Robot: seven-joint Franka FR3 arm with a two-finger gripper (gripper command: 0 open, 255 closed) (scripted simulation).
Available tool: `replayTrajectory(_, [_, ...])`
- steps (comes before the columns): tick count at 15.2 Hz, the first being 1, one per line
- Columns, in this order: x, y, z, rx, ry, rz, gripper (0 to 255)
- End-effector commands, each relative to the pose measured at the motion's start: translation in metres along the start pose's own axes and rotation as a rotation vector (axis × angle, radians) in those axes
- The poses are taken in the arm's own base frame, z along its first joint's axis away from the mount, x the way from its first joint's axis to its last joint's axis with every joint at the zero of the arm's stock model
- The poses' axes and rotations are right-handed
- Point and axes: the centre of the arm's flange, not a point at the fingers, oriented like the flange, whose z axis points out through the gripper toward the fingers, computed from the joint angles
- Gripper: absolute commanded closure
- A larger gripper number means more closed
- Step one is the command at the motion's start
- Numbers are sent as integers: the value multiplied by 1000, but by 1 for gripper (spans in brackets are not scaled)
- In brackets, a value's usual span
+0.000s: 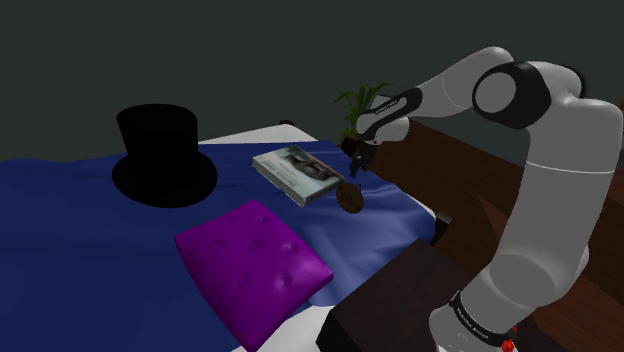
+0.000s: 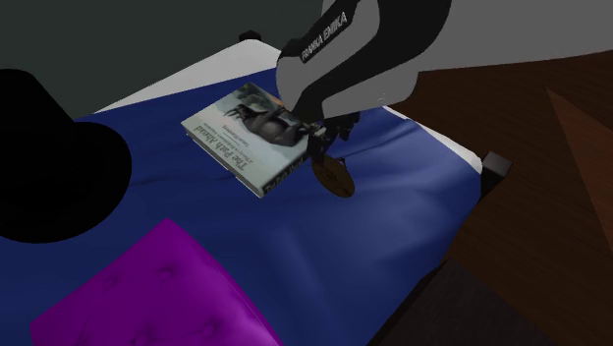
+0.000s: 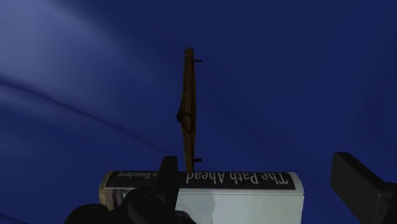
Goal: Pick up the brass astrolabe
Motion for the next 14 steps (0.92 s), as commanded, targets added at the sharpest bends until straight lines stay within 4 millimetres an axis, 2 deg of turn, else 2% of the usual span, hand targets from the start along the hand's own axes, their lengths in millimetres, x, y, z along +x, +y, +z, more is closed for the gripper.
replayTrajectory(1, [11,15,24,-1,-5,4,0])
replayTrajectory(6, [37,50,75,-2,-17,14,0])
replayTrajectory(14, [37,51,118,-2,-18,14,0])
